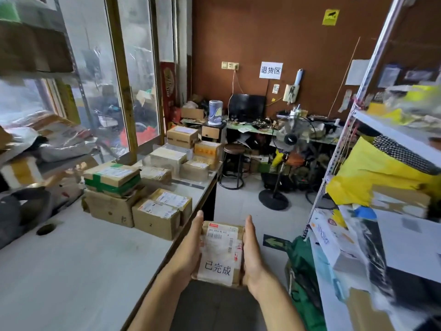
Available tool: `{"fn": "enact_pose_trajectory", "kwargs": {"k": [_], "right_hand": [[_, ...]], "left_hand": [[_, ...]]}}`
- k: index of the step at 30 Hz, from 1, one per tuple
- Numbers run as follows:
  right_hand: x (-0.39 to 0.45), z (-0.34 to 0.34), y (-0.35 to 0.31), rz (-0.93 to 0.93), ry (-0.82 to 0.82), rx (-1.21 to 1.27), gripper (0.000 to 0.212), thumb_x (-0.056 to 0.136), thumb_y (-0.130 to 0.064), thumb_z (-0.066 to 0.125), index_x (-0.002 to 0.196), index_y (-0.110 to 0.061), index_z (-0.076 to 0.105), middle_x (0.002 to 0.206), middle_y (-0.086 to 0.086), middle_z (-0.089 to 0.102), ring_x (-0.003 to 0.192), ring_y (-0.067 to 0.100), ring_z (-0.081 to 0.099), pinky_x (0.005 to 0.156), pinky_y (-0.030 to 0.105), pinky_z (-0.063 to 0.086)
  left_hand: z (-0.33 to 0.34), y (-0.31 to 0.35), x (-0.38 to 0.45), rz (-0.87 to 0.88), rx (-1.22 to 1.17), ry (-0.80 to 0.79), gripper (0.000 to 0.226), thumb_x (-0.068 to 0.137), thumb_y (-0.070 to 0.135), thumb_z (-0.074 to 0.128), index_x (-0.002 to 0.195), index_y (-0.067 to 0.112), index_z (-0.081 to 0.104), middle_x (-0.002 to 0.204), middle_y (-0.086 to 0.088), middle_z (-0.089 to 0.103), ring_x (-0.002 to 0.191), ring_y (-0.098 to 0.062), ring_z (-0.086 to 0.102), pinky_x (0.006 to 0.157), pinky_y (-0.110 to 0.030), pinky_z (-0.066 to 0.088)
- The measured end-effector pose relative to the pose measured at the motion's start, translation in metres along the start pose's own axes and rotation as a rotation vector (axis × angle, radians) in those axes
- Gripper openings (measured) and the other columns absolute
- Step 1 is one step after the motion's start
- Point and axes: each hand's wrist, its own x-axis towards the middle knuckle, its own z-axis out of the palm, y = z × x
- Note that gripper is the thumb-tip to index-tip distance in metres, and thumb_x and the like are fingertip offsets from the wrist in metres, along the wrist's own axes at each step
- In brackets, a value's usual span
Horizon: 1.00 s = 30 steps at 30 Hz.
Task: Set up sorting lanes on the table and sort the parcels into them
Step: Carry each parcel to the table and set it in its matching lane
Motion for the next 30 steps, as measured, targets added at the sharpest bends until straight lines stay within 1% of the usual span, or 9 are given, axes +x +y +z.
{"fn": "enact_pose_trajectory", "kwargs": {"k": [3, 6, 9, 12, 14, 20, 25, 27, 30], "right_hand": [[0.050, -0.016, -0.023, 0.026, 0.020, -0.019, 0.102, 0.074, -0.095, 0.016, 0.121, -0.027, 0.075, 0.112, 0.008, 0.078, 0.107, 0.027, 0.074, 0.106, 0.052, 0.051], [0.098, -0.022, -0.056, 0.052, 0.046, -0.031, 0.101, 0.078, -0.092, 0.014, 0.122, -0.023, 0.074, 0.111, 0.010, 0.078, 0.105, 0.028, 0.074, 0.102, 0.048, 0.054], [0.146, -0.033, -0.092, 0.048, 0.066, -0.084, 0.095, 0.089, -0.084, 0.008, 0.116, -0.023, 0.075, 0.102, 0.007, 0.080, 0.092, 0.020, 0.078, 0.076, 0.033, 0.060], [0.184, -0.041, -0.120, 0.038, 0.090, -0.072, 0.089, 0.096, -0.076, 0.007, 0.115, -0.021, 0.074, 0.086, 0.002, 0.080, 0.070, 0.011, 0.077, 0.052, 0.020, 0.055], [0.207, -0.046, -0.135, 0.043, 0.115, -0.059, 0.087, 0.098, -0.074, 0.007, 0.114, -0.020, 0.073, 0.080, 0.000, 0.080, 0.063, 0.009, 0.075, 0.044, 0.017, 0.051], [0.298, -0.073, -0.161, 0.097, 0.103, -0.053, 0.093, 0.090, -0.084, 0.008, 0.123, -0.025, 0.073, 0.108, 0.006, 0.079, 0.099, 0.022, 0.075, 0.071, 0.034, 0.055], [0.387, -0.101, -0.183, 0.128, 0.080, -0.064, 0.090, 0.089, -0.086, 0.011, 0.117, -0.030, 0.075, 0.102, 0.004, 0.080, 0.097, 0.023, 0.075, 0.079, 0.039, 0.054], [0.429, -0.115, -0.196, 0.126, 0.035, -0.081, 0.091, 0.090, -0.085, 0.009, 0.120, -0.028, 0.073, 0.101, 0.004, 0.080, 0.094, 0.022, 0.076, 0.076, 0.037, 0.055], [0.490, -0.131, -0.225, 0.153, -0.040, -0.127, 0.091, 0.093, -0.079, 0.004, 0.121, -0.026, 0.072, 0.088, -0.003, 0.080, 0.075, 0.012, 0.076, 0.062, 0.027, 0.051]], "left_hand": [[0.008, 0.013, 0.060, 0.032, 0.006, -0.016, 0.053, 0.103, 0.056, 0.021, 0.076, 0.032, 0.060, 0.052, 0.016, 0.068, 0.051, -0.001, 0.068, 0.055, -0.026, 0.051], [0.008, 0.033, 0.120, 0.041, -0.015, -0.005, 0.050, 0.102, 0.058, 0.022, 0.082, 0.032, 0.059, 0.055, 0.016, 0.069, 0.053, -0.001, 0.069, 0.063, -0.034, 0.052], [0.008, 0.060, 0.179, 0.086, 0.012, -0.072, 0.062, 0.100, 0.064, 0.023, 0.089, 0.029, 0.074, 0.079, 0.005, 0.078, 0.073, -0.013, 0.076, 0.079, -0.044, 0.059], [0.010, 0.084, 0.228, 0.095, 0.049, -0.059, 0.068, 0.100, 0.062, 0.024, 0.071, 0.029, 0.076, 0.072, 0.008, 0.077, 0.067, -0.011, 0.075, 0.073, -0.039, 0.058], [0.014, 0.097, 0.258, 0.088, 0.067, -0.096, 0.068, 0.100, 0.063, 0.023, 0.078, 0.028, 0.077, 0.080, 0.005, 0.078, 0.074, -0.013, 0.076, 0.077, -0.039, 0.058], [0.020, 0.119, 0.348, 0.047, 0.083, -0.124, 0.069, 0.099, 0.066, 0.022, 0.083, 0.028, 0.077, 0.081, 0.003, 0.079, 0.074, -0.015, 0.076, 0.076, -0.040, 0.060], [0.034, 0.134, 0.439, 0.029, 0.173, -0.098, 0.066, 0.100, 0.064, 0.017, 0.092, 0.028, 0.070, 0.073, 0.009, 0.077, 0.065, -0.008, 0.074, 0.056, -0.024, 0.056], [0.044, 0.145, 0.480, 0.032, 0.171, -0.063, 0.062, 0.101, 0.063, 0.017, 0.089, 0.028, 0.067, 0.067, 0.010, 0.075, 0.061, -0.007, 0.073, 0.062, -0.028, 0.057], [0.057, 0.166, 0.533, -0.014, 0.150, 0.028, 0.055, 0.101, 0.062, 0.020, 0.085, 0.028, 0.061, 0.053, 0.012, 0.069, 0.047, -0.004, 0.068, 0.043, -0.019, 0.050]]}}
